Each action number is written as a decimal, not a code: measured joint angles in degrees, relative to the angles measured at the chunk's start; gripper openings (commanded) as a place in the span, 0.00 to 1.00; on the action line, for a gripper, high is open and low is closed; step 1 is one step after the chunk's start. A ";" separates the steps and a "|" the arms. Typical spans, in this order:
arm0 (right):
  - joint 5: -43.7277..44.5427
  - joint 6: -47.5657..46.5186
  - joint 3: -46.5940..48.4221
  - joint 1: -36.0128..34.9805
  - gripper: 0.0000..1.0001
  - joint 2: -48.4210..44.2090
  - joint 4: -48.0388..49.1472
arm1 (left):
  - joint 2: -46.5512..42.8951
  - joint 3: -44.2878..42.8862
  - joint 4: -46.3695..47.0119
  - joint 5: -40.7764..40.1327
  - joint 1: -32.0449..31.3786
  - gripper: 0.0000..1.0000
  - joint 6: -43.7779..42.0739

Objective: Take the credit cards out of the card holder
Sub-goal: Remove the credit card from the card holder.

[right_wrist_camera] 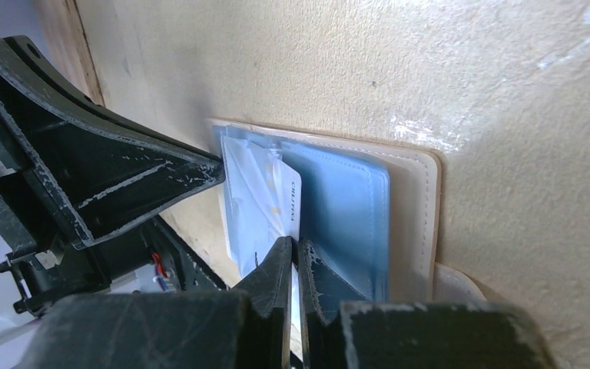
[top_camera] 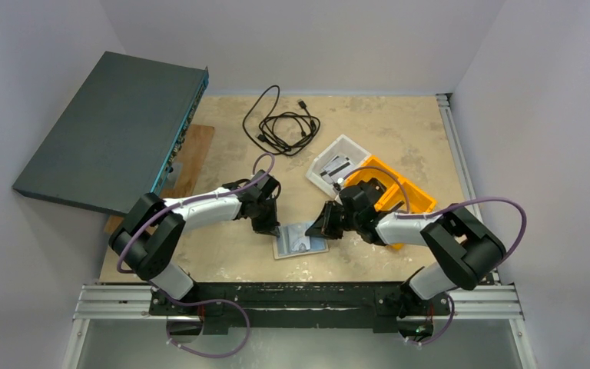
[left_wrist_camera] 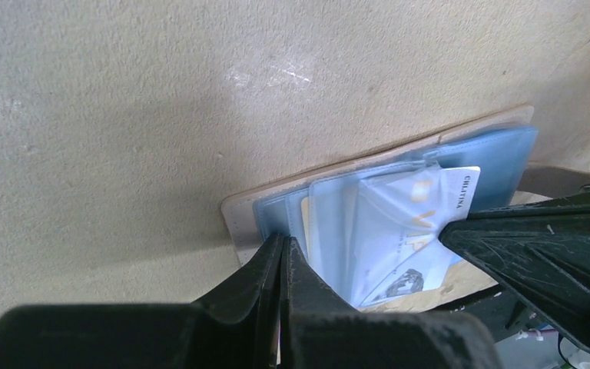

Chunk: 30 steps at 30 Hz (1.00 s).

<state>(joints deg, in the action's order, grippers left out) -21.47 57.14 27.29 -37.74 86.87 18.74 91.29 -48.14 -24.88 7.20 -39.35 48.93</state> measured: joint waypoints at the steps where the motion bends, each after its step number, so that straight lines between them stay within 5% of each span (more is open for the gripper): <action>1: 0.17 -0.26 0.00 0.00 0.00 -0.46 -0.61 | 0.02 0.00 0.00 0.00 0.00 0.00 -0.02; 8: 1.09 -1.79 0.66 0.04 0.00 -0.63 -2.82 | 0.02 -0.02 -0.11 -0.13 0.00 0.00 -0.04; 16: 0.74 -1.73 0.04 0.42 0.17 0.55 -1.40 | 0.02 -0.02 -0.09 -0.13 0.00 0.00 -0.04; 30: -3.58 0.48 -1.97 0.96 0.21 4.04 8.11 | -1.68 -0.02 -3.82 -2.82 0.00 0.02 -2.19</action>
<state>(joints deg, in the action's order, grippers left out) -25.06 57.63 25.32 -36.77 90.91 26.85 89.60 -48.16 -28.71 4.38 -39.35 46.74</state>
